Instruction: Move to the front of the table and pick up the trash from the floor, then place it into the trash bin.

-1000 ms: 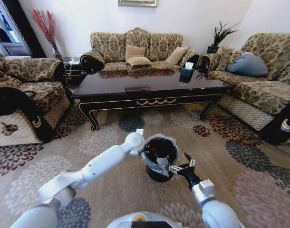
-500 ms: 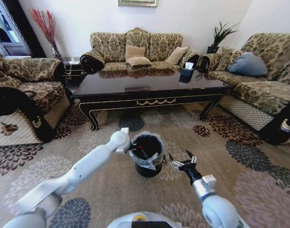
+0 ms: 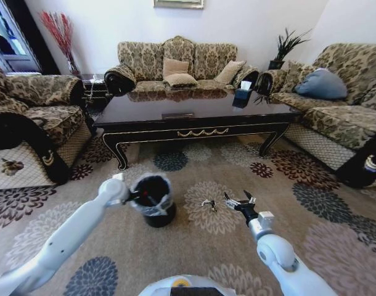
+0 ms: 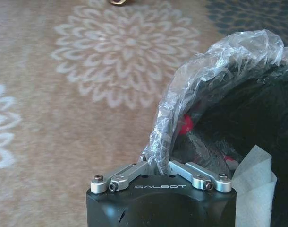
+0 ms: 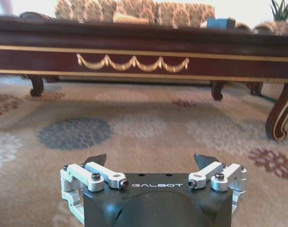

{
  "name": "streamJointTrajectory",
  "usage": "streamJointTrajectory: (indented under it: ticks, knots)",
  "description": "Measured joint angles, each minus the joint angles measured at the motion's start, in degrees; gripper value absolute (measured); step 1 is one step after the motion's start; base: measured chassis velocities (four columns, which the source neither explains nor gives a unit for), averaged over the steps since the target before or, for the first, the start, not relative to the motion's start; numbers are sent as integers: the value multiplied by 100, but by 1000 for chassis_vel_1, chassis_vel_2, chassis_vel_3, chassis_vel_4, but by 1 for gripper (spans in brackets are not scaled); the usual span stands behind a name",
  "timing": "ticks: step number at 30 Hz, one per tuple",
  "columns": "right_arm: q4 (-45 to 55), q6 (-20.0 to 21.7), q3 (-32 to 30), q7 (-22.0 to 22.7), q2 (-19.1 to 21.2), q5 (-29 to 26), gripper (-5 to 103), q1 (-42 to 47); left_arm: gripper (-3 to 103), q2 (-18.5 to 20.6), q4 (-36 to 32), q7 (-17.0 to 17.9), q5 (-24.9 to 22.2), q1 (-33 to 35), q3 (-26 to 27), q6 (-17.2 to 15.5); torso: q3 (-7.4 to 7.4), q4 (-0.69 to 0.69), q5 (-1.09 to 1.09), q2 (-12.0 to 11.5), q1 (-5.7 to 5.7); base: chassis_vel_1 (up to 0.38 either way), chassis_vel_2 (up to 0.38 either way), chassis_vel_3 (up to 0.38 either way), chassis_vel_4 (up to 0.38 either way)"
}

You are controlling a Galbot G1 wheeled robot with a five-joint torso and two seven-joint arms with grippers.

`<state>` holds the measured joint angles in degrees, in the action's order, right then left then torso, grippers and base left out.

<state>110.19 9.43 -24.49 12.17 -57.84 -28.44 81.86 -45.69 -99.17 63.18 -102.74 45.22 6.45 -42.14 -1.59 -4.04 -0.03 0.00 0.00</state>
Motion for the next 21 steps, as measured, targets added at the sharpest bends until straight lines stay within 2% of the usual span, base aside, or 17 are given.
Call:
streamJointTrajectory:
  ticks: [12,16,21]
  knots:
    - [-1541,55,994,-1,-324,-80,100,-1196,0,278,-506,-19,-79,335,251,0,0,-1,1,0,0,0,0,0,0]
    - [-2596,-221,1377,-280,-607,83,100,-1773,0,299,-690,62,-115,396,298,0,0,0,3,0,0,0,0,0,0]
    - [-3145,-331,1632,-412,-874,208,100,-2113,0,323,-720,97,-133,466,363,0,0,0,2,0,0,0,0,0,0]
